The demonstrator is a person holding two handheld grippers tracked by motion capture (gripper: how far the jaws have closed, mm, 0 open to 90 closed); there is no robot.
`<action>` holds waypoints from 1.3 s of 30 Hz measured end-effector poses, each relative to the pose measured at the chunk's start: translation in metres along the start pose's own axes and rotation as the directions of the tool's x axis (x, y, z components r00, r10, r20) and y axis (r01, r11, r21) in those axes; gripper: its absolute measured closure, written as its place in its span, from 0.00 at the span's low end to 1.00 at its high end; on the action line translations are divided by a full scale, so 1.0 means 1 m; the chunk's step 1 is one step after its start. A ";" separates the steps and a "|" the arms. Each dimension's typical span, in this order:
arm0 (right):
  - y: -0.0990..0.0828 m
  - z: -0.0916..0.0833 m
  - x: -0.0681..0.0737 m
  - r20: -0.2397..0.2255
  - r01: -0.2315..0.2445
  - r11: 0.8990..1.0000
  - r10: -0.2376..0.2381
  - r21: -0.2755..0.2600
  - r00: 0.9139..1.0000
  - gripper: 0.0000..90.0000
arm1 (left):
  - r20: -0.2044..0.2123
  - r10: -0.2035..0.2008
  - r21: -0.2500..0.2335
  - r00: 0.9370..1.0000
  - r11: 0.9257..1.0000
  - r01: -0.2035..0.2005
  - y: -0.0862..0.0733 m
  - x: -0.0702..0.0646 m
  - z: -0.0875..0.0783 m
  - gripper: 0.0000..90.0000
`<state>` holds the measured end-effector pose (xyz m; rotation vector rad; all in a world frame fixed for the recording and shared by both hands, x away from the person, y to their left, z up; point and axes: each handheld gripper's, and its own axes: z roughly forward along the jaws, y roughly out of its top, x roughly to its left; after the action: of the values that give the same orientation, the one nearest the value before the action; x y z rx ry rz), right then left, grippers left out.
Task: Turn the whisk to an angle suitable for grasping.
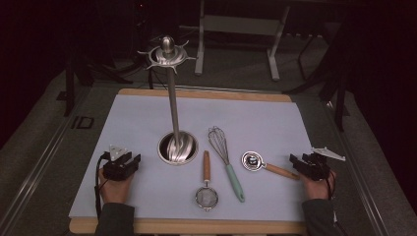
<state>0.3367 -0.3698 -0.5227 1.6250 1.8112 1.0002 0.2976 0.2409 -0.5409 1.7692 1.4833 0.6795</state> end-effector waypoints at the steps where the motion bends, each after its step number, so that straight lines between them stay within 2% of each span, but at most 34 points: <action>1: 0.000 0.000 0.000 0.000 0.000 1.000 0.000 0.000 1.000 0.48 | 0.000 0.000 0.000 1.000 1.000 0.000 0.000 0.000 0.000 0.68; 5: 0.004 -0.006 0.011 -0.024 0.034 0.999 -0.034 -0.006 0.999 0.50 | -0.004 0.000 0.004 1.000 1.000 0.000 0.000 0.000 0.000 0.67; 6: 0.006 -0.008 0.018 -0.045 0.049 0.999 -0.049 -0.001 0.998 0.53 | -0.006 0.000 0.005 1.000 1.000 0.000 0.000 0.000 0.001 0.67; 7: 0.006 -0.008 0.018 -0.045 0.049 0.999 -0.049 -0.001 0.998 0.53 | -0.006 0.000 0.005 1.000 1.000 0.000 0.000 0.000 0.001 0.67; 8: 0.008 -0.010 0.024 -0.079 0.053 0.999 -0.052 0.006 0.996 0.57 | -0.009 0.003 0.008 1.000 1.000 -0.003 0.000 -0.001 0.001 0.66; 9: 0.008 -0.010 0.024 -0.079 0.053 0.999 -0.052 0.006 0.996 0.57 | -0.010 0.010 0.012 1.000 1.000 -0.010 0.000 -0.001 0.001 0.66; 10: 0.009 -0.011 0.030 -0.111 0.058 0.998 -0.055 0.018 0.992 0.60 | -0.013 0.018 0.016 1.000 1.000 -0.018 0.001 -0.002 0.002 0.65; 11: 0.009 -0.011 0.030 -0.111 0.058 0.998 -0.055 0.018 0.992 0.60 | -0.017 0.025 0.019 1.000 1.000 -0.025 0.001 -0.003 0.002 0.65; 12: 0.009 -0.012 0.039 -0.115 0.091 0.995 -0.087 0.029 0.989 0.63 | -0.015 0.029 0.021 0.999 0.999 -0.028 0.001 -0.003 0.002 0.65; 14: 0.009 -0.012 0.042 -0.120 0.103 0.994 -0.098 0.034 0.988 0.64 | -0.014 0.023 0.021 1.000 1.000 -0.023 0.001 -0.003 0.002 0.65; 16: 0.008 -0.014 0.057 -0.155 0.151 0.987 -0.142 0.046 0.978 0.68 | -0.012 0.015 0.022 1.000 1.000 -0.014 0.001 -0.002 0.002 0.65; 17: 0.008 -0.014 0.057 -0.155 0.151 0.987 -0.142 0.046 0.978 0.68 | -0.012 0.015 0.022 1.000 1.000 -0.014 0.001 -0.002 0.002 0.65; 18: 0.008 -0.015 0.066 -0.174 0.177 0.983 -0.166 0.050 0.971 0.69 | -0.012 0.017 0.022 1.000 1.000 -0.017 0.001 -0.002 0.002 0.65; 19: 0.008 -0.015 0.066 -0.174 0.177 0.983 -0.166 0.050 0.971 0.69 | -0.012 0.017 0.022 1.000 1.000 -0.017 0.001 -0.002 0.002 0.65; 20: 0.008 -0.016 0.077 -0.195 0.199 0.979 -0.185 0.053 0.963 0.69 | -0.013 0.020 0.022 1.000 1.000 -0.019 0.001 -0.002 0.002 0.65; 22: 0.007 -0.016 0.081 -0.202 0.208 0.977 -0.193 0.052 0.960 0.69 | -0.012 0.020 0.022 1.000 1.000 -0.020 0.001 -0.002 0.002 0.65; 24: 0.005 -0.015 0.098 -0.240 0.229 0.972 -0.211 0.052 0.948 0.67 | -0.011 0.023 0.027 1.000 0.999 -0.023 0.001 -0.002 0.003 0.64; 25: 0.005 -0.015 0.098 -0.240 0.229 0.972 -0.211 0.052 0.948 0.67 | -0.012 0.026 0.031 1.000 0.999 -0.025 0.001 -0.003 0.003 0.64; 26: 0.004 -0.015 0.106 -0.254 0.240 0.969 -0.220 0.050 0.942 0.66 | -0.016 0.032 0.034 0.999 0.999 -0.032 0.001 -0.004 0.003 0.64; 28: 0.004 -0.015 0.110 -0.260 0.249 0.967 -0.227 0.052 0.939 0.65 | -0.017 0.037 0.037 0.999 0.999 -0.037 0.001 -0.004 0.004 0.64; 29: 0.003 -0.015 0.116 -0.270 0.263 0.963 -0.240 0.053 0.933 0.65 | -0.017 0.044 0.041 0.999 0.998 -0.043 0.001 -0.005 0.004 0.64; 30: 0.001 -0.015 0.126 -0.296 0.277 0.960 -0.250 0.052 0.922 0.64 | -0.019 0.047 0.043 0.999 0.998 -0.046 0.001 -0.005 0.004 0.64; 31: 0.001 -0.015 0.126 -0.296 0.277 0.960 -0.250 0.052 0.922 0.64 | -0.021 0.049 0.044 0.999 0.998 -0.048 0.001 -0.005 0.004 0.64; 32: -0.001 -0.015 0.136 -0.317 0.295 0.954 -0.265 0.053 0.911 0.64 | -0.020 0.050 0.046 0.999 0.998 -0.049 0.001 -0.005 0.004 0.64; 33: -0.001 -0.015 0.136 -0.317 0.295 0.954 -0.265 0.053 0.911 0.64 | -0.020 0.050 0.046 0.999 0.998 -0.049 0.001 -0.005 0.004 0.64; 34: -0.003 -0.014 0.145 -0.339 0.308 0.950 -0.272 0.055 0.901 0.63 | -0.020 0.051 0.047 0.999 0.998 -0.050 0.001 -0.005 0.004 0.64; 35: -0.003 -0.014 0.145 -0.339 0.308 0.950 -0.272 0.055 0.901 0.63 | -0.020 0.051 0.047 0.999 0.998 -0.050 0.001 -0.005 0.004 0.64; 36: -0.005 -0.013 0.154 -0.360 0.321 0.945 -0.280 0.058 0.890 0.62 | -0.020 0.051 0.048 0.999 0.998 -0.050 0.001 -0.006 0.004 0.64; 37: -0.005 -0.013 0.154 -0.360 0.321 0.945 -0.280 0.058 0.890 0.62 | -0.020 0.051 0.048 0.999 0.998 -0.050 0.001 -0.006 0.004 0.64; 39: -0.007 -0.011 0.163 -0.378 0.324 0.944 -0.277 0.066 0.883 0.62 | -0.021 0.052 0.050 0.998 0.997 -0.051 0.002 -0.006 0.005 0.64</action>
<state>0.2977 -0.2120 -0.5050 1.2230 2.3336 1.1120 0.3012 0.2340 -0.5424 1.8485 1.4849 0.6958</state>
